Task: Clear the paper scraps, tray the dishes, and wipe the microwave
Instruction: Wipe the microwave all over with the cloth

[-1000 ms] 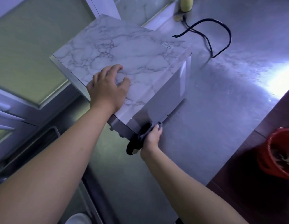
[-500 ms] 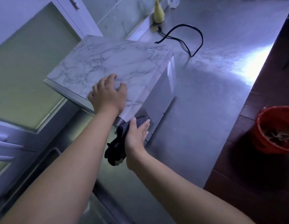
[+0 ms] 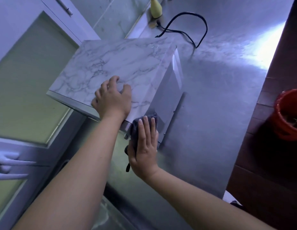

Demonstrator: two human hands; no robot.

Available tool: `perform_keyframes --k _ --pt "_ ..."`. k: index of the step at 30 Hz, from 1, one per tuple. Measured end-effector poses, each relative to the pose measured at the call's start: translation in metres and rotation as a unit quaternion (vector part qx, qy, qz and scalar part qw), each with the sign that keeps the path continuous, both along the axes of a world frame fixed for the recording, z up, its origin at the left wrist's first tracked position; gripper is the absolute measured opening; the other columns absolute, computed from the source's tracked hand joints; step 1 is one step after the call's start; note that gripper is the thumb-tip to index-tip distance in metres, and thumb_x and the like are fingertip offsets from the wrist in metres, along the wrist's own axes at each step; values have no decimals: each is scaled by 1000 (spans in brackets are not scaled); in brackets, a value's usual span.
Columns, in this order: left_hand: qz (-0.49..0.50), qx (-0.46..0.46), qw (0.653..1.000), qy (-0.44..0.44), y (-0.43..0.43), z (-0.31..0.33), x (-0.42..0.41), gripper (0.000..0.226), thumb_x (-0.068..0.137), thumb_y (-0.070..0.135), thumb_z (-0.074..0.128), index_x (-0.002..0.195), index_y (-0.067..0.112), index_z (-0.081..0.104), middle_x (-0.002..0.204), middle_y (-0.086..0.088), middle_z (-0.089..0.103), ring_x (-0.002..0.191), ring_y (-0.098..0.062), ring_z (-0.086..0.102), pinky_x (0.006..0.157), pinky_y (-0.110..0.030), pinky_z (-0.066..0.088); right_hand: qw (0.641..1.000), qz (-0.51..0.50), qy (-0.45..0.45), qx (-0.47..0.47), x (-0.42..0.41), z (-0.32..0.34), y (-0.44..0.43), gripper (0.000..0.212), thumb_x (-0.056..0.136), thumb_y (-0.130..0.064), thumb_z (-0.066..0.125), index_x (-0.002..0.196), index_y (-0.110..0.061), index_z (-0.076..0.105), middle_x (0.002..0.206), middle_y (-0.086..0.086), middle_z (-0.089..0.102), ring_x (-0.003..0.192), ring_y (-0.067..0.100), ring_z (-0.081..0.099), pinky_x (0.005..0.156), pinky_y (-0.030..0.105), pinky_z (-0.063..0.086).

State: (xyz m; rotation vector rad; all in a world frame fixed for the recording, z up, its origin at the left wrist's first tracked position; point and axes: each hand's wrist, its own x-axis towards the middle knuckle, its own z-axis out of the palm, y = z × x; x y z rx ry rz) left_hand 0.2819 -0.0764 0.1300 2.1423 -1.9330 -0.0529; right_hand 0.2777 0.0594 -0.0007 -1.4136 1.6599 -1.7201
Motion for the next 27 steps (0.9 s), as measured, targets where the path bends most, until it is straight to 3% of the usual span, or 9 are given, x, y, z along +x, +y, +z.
perform_keyframes --k 3,6,9,12,15,18,21,24,27 --pt "4 0 1000 1 0 0 -1 47 91 48 38 137 39 45 151 5 40 138 -23 32 113 -48 20 998 16 -26 56 -2 -13 10 85 77 -6 46 157 -19 18 166 -2 13 155 27 5 122 56 16" --pt "6 3 1000 6 1 2 -2 47 91 48 38 137 39 45 150 5 41 138 -23 32 113 -48 20 967 81 -181 159 -12 -23 31 94 74 8 44 153 -36 19 161 -23 15 154 11 9 124 29 14" --pt "6 5 1000 8 2 3 -2 47 92 48 39 138 39 45 150 5 40 138 -23 32 112 -47 20 818 105 -460 330 -40 -27 52 80 80 13 42 140 -40 40 128 -23 53 105 19 60 81 24 54" --pt "7 5 1000 10 2 3 -2 47 92 49 39 137 39 46 150 6 41 137 -24 32 112 -47 21 745 79 -557 358 -78 -17 55 54 80 9 40 119 -23 62 98 13 61 75 25 52 51 23 45" --pt "8 5 1000 10 2 4 -3 47 92 49 39 137 39 46 151 6 40 137 -25 32 111 -47 21 797 66 -562 212 -105 19 39 63 83 6 41 125 -37 61 120 -8 70 85 10 68 59 20 53" --pt "8 6 1000 10 2 4 -3 48 92 49 38 138 39 46 151 6 41 138 -24 32 112 -47 21 866 121 -485 10 -104 68 11 69 89 -2 47 143 -44 44 142 -33 48 114 -13 57 77 14 55" --pt "2 4 1000 15 2 5 -2 47 93 48 42 139 39 46 152 6 40 139 -25 31 112 -46 20 954 119 -274 -34 -74 90 -14 66 92 -14 52 150 -40 33 166 -9 17 153 8 9 123 48 20" --pt "5 12 1000 28 -1 6 0 46 93 46 45 139 39 47 151 6 40 139 -24 32 111 -45 21 993 34 -113 5 -36 76 -24 60 92 -33 48 151 -34 34 166 0 11 155 23 1 117 65 11" --pt "13 1 1000 27 -1 3 -1 46 92 45 44 138 41 47 151 9 41 139 -21 32 114 -45 20 991 -42 -118 -36 -20 42 -28 61 93 -30 47 152 -26 32 164 7 16 154 32 8 119 62 13"
